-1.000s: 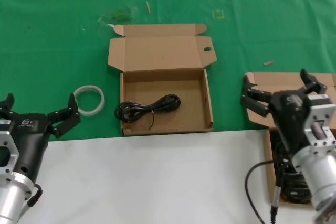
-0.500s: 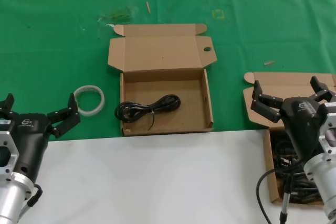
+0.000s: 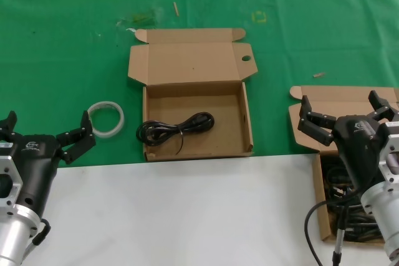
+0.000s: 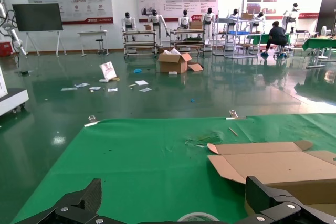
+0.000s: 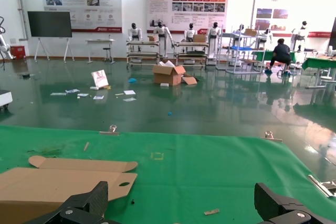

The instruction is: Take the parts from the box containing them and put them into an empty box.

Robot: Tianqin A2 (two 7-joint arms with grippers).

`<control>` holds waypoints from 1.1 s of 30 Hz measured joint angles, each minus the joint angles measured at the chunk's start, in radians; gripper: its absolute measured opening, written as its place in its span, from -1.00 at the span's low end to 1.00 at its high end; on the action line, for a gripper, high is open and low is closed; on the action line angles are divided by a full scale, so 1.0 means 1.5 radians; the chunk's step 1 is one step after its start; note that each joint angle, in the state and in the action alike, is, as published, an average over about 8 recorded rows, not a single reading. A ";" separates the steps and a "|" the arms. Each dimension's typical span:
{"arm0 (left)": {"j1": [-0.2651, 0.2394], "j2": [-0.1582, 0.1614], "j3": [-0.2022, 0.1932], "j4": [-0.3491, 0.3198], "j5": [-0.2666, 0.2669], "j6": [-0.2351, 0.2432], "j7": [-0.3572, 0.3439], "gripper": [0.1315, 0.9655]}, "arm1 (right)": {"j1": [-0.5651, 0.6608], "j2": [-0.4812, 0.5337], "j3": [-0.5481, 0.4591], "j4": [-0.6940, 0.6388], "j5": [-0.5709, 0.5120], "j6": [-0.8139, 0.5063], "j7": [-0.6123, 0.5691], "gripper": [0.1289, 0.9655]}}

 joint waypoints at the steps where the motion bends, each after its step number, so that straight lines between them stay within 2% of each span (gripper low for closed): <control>1: 0.000 0.000 0.000 0.000 0.000 0.000 0.000 1.00 | 0.000 0.000 0.000 0.000 0.000 0.000 0.000 1.00; 33: 0.000 0.000 0.000 0.000 0.000 0.000 0.000 1.00 | 0.000 0.000 0.000 0.000 0.000 0.000 0.000 1.00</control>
